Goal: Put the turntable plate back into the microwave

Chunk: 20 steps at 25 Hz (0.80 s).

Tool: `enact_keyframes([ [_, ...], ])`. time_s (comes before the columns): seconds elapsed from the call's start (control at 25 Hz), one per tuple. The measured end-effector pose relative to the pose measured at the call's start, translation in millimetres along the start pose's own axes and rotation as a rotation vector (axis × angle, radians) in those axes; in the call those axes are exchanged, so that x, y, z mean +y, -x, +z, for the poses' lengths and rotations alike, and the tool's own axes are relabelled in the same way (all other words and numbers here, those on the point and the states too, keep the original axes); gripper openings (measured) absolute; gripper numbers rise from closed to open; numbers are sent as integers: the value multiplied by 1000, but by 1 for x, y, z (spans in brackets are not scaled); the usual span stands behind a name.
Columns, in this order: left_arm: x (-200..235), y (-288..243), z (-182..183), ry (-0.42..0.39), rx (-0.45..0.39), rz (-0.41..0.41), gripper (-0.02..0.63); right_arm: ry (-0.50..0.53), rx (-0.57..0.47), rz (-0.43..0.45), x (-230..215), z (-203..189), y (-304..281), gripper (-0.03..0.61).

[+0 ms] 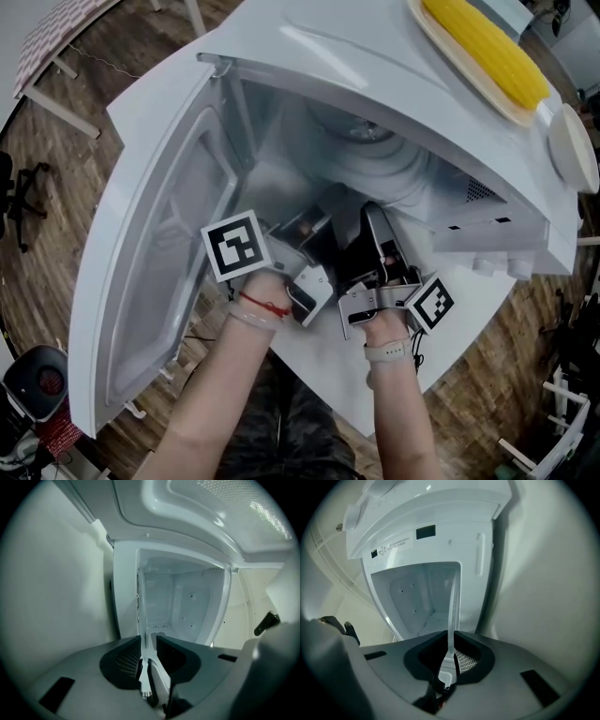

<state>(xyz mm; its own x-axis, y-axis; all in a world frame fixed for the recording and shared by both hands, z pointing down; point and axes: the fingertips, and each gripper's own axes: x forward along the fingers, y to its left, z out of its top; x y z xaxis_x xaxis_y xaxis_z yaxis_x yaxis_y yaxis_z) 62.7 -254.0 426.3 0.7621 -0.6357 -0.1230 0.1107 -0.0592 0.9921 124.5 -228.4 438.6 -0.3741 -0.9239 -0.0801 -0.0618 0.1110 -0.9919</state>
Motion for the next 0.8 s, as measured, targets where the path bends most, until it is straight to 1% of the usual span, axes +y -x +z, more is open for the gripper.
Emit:
enact_keyframes([
  [0.12,1,2,-7,-1,31,1,92,-18,-58,-11,-3,13,3,54],
  [0.28,5,5,-9,5,30,18,91,-6,-61,-19,-3,15,2,54],
  [0.52,4,7,-13,22,32,13,91,5,-76,-36,-3,17,4,54],
  [0.72,6,10,-15,16,34,25,91,7,-96,-56,-4,21,10,54],
  [0.8,6,10,-15,26,33,23,91,9,-100,-60,-4,22,12,54],
])
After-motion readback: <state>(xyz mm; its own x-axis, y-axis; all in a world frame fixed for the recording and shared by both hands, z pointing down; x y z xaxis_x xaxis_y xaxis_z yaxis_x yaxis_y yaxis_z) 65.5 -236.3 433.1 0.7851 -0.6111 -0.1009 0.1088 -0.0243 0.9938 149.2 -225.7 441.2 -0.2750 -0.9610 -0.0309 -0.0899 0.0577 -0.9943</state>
